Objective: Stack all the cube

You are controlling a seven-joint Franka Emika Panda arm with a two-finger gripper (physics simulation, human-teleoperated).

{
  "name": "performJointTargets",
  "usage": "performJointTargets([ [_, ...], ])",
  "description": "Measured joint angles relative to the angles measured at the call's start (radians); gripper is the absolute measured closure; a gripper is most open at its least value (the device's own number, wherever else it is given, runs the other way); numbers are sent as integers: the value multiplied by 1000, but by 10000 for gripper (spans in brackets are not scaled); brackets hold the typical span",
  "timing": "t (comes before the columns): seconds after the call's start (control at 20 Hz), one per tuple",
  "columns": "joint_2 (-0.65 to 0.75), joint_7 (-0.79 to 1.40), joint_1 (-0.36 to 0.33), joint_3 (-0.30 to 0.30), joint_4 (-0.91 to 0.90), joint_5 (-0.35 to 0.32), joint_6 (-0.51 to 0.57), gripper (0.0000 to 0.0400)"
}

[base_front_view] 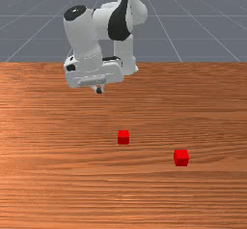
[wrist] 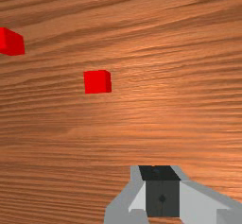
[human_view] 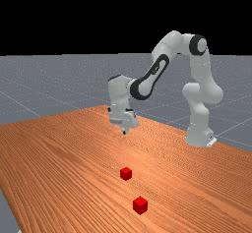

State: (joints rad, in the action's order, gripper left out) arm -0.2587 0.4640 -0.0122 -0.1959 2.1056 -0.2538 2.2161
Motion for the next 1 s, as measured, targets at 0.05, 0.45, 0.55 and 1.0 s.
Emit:
performJointTargets([
  [0.05, -5, 2, 1, 2, -4, -4, 11, 400],
  [0.45, -141, 52, 46, 49, -172, -23, 48, 50],
  [0.55, -220, 80, 49, 56, -234, -39, 57, 18],
  [1.0, -401, 147, 91, 72, -264, -62, 193, 0],
])
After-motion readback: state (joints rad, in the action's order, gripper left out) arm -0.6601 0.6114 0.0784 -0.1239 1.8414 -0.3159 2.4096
